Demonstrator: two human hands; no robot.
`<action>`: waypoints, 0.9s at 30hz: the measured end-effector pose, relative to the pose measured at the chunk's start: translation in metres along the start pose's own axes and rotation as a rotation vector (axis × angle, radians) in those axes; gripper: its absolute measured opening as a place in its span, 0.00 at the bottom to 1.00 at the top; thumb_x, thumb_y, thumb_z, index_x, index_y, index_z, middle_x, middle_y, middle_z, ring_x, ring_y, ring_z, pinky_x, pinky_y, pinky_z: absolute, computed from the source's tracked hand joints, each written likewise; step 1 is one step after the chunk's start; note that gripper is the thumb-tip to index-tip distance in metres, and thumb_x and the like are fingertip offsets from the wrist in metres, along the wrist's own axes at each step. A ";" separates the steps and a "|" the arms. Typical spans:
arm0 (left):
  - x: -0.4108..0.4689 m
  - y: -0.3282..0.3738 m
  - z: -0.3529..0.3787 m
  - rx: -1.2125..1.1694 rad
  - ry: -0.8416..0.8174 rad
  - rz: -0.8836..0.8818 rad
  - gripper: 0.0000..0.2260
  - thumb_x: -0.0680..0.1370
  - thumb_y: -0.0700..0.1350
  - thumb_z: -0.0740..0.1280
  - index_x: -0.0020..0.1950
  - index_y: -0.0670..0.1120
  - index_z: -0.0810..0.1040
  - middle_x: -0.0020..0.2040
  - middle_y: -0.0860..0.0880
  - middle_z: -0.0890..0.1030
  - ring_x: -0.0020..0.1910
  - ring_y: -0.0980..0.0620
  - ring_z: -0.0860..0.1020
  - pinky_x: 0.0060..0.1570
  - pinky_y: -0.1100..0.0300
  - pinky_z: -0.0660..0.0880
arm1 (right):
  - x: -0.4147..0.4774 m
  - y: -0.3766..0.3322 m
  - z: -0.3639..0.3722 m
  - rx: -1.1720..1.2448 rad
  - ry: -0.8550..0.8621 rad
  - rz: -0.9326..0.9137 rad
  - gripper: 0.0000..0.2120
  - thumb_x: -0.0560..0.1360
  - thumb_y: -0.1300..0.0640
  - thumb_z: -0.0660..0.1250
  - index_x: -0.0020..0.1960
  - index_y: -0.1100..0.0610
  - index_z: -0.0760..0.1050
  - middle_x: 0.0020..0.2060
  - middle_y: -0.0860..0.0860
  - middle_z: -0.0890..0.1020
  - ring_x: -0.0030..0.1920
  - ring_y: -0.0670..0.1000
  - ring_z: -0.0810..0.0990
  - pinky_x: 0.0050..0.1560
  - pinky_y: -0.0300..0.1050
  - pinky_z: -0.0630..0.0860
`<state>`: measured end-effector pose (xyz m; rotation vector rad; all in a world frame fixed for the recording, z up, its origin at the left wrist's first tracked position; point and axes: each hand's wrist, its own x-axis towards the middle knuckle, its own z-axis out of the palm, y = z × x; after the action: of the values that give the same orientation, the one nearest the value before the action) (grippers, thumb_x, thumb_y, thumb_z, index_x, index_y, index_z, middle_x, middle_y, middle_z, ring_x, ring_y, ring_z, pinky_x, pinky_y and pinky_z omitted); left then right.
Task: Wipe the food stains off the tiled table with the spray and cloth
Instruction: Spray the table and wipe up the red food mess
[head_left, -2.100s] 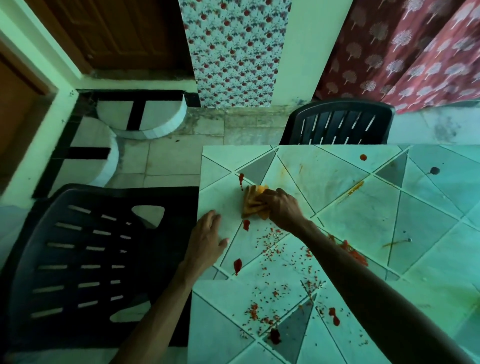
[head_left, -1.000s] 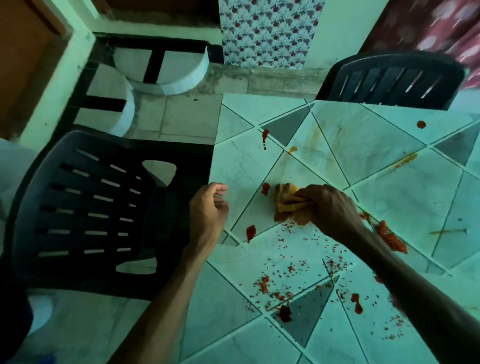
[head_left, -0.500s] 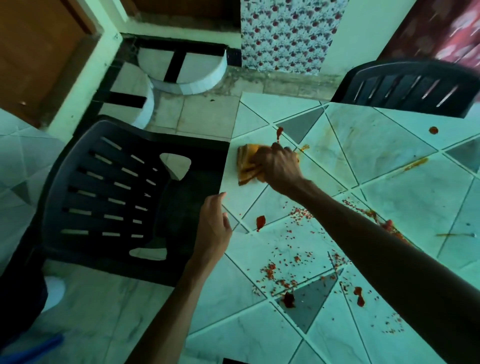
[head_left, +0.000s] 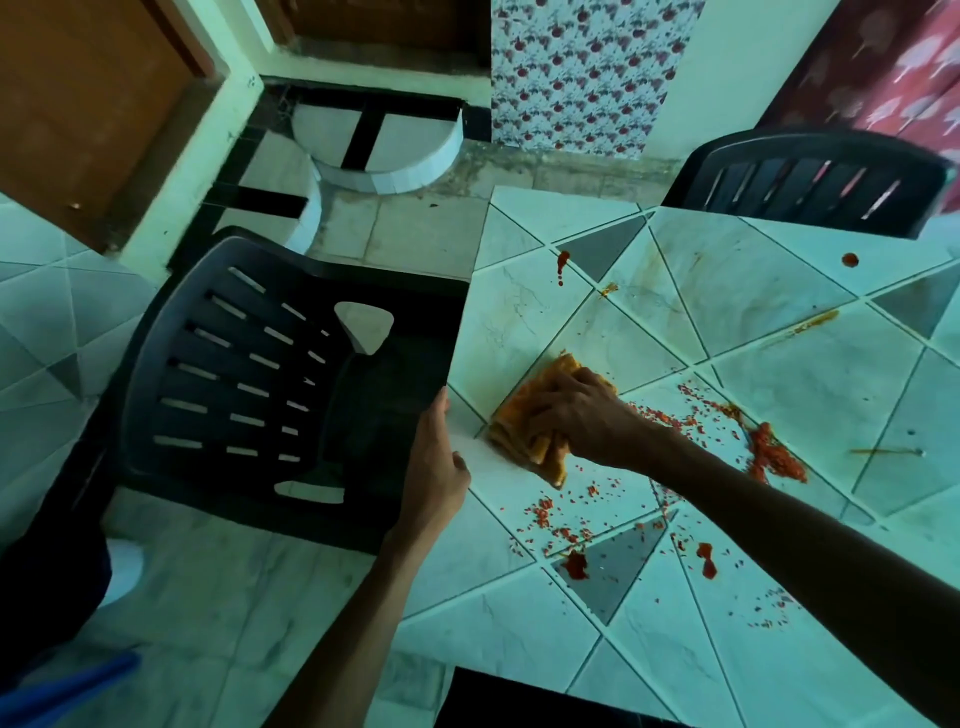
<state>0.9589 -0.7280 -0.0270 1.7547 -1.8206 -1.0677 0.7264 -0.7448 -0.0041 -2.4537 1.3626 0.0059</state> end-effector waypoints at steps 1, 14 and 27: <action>0.000 0.000 0.001 0.024 -0.004 0.013 0.38 0.75 0.28 0.66 0.80 0.47 0.54 0.77 0.48 0.63 0.76 0.53 0.61 0.69 0.67 0.59 | -0.008 0.003 -0.002 0.008 -0.003 0.030 0.19 0.70 0.59 0.75 0.58 0.43 0.81 0.62 0.44 0.81 0.62 0.58 0.75 0.59 0.60 0.72; 0.032 0.009 0.017 0.234 -0.055 0.206 0.26 0.76 0.33 0.67 0.74 0.41 0.66 0.75 0.44 0.66 0.75 0.47 0.62 0.72 0.63 0.59 | 0.000 0.043 -0.026 0.119 0.388 0.412 0.15 0.72 0.60 0.74 0.57 0.48 0.82 0.57 0.47 0.83 0.56 0.57 0.75 0.53 0.58 0.72; 0.103 0.040 0.030 0.506 -0.158 0.388 0.31 0.73 0.47 0.72 0.75 0.43 0.67 0.77 0.43 0.63 0.76 0.42 0.60 0.74 0.47 0.58 | -0.118 0.037 0.003 0.209 0.062 0.364 0.22 0.72 0.66 0.71 0.59 0.45 0.82 0.63 0.45 0.81 0.65 0.55 0.75 0.61 0.58 0.73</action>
<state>0.8963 -0.8230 -0.0392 1.4860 -2.5683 -0.6401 0.6326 -0.6642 0.0017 -2.0259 1.7241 -0.1204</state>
